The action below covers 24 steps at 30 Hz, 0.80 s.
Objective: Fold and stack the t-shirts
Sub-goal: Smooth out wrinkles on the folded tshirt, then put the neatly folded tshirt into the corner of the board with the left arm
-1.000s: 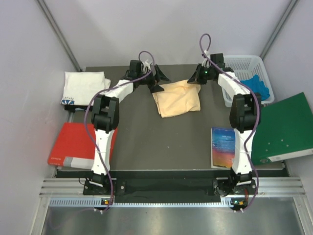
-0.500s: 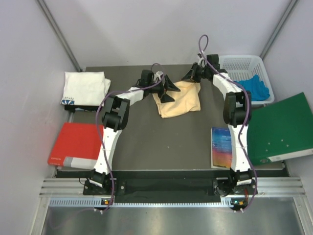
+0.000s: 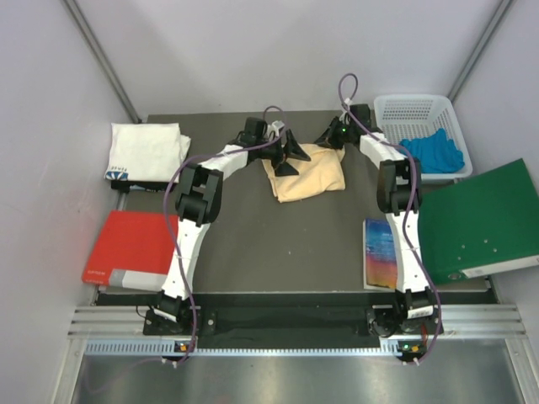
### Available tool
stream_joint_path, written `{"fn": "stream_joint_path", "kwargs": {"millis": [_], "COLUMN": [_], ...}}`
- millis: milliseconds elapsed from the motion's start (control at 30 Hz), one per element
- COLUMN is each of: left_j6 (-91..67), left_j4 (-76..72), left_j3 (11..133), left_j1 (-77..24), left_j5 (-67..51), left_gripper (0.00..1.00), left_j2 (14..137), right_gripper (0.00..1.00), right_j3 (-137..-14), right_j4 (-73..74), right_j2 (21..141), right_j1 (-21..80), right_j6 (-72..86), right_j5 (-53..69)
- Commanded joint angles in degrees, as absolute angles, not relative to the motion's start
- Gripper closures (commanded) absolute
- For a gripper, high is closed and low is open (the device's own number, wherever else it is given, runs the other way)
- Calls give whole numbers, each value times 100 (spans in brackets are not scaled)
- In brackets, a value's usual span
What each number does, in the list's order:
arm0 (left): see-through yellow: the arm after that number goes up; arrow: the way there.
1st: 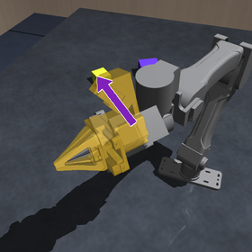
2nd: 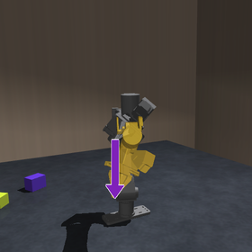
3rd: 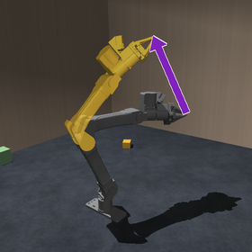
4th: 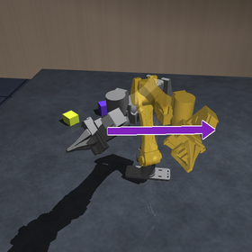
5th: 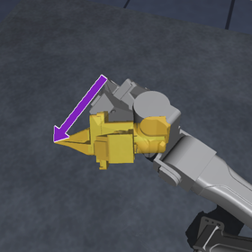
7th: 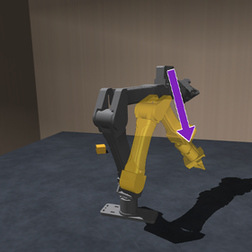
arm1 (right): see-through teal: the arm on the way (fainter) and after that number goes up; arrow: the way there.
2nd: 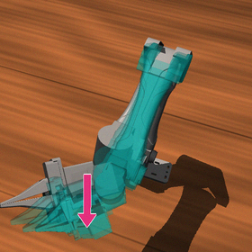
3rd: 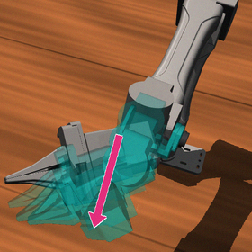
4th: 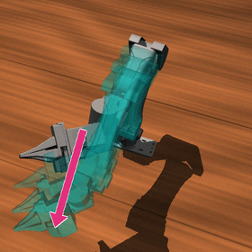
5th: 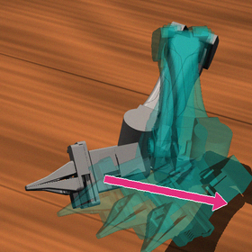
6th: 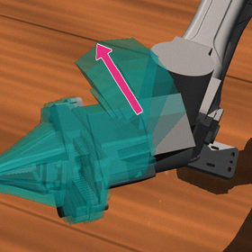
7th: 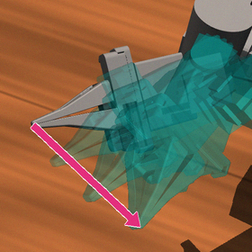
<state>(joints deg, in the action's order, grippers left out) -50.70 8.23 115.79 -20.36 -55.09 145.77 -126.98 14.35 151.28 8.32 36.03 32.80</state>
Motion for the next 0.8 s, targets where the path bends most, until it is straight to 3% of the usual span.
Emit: {"fn": "stream_joint_path", "kwargs": {"millis": [0, 333, 633, 767], "left_j6": [-4123, -3586, -2630, -2540], "left_j4": [2309, 2461, 3743, 4086], "left_j3": [11698, 11462, 11856, 11935], "left_j1": [-2030, -2022, -1574, -731], "left_j5": [-5353, -5080, -3561, -2902], "left_gripper": [1, 1, 1, 1], "left_j2": [14388, 13343, 12868, 12631], "right_gripper": [100, 100, 100, 100], "right_j3": [-12806, -11839, -10882, -10064], "right_j4": [1380, 1783, 2953, 3513], "right_j2": [14802, 12667, 12138, 12137], "right_j1": [765, 659, 905, 1055], "right_j6": [3235, 2690, 2004, 1558], "right_j5": [2751, 2830, 3805, 3946]}}
